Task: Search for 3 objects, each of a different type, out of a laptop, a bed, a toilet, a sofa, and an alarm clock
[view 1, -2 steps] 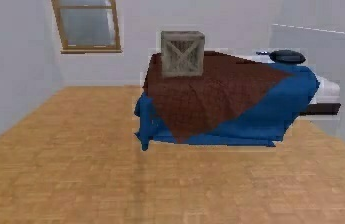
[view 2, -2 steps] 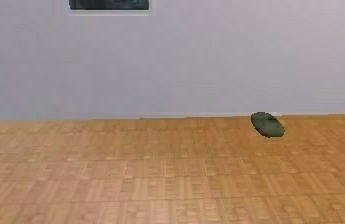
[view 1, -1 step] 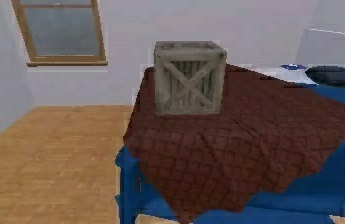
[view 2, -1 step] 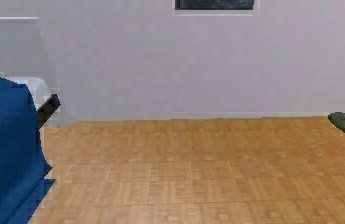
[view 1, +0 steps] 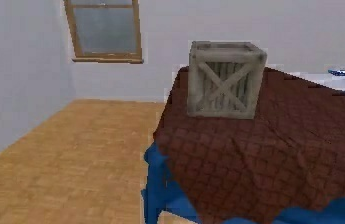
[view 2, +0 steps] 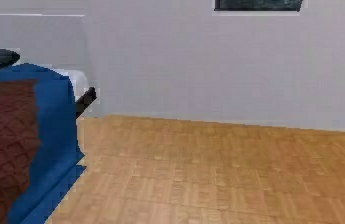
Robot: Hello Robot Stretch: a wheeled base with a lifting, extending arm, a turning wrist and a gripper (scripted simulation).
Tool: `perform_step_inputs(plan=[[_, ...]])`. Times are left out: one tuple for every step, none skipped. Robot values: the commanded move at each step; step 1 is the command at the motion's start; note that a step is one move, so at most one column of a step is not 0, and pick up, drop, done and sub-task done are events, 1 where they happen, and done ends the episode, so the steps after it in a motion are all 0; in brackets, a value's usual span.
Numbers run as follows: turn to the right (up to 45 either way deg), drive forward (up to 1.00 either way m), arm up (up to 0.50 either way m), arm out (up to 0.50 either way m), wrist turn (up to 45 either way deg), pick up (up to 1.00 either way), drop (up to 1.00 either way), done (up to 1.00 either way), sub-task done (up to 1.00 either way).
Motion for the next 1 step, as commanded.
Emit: perform_step_inputs(plan=[[0.0, 0.20, 0.00, 0.00, 0.0, 0.00, 0.00, 0.00, 0.00]])
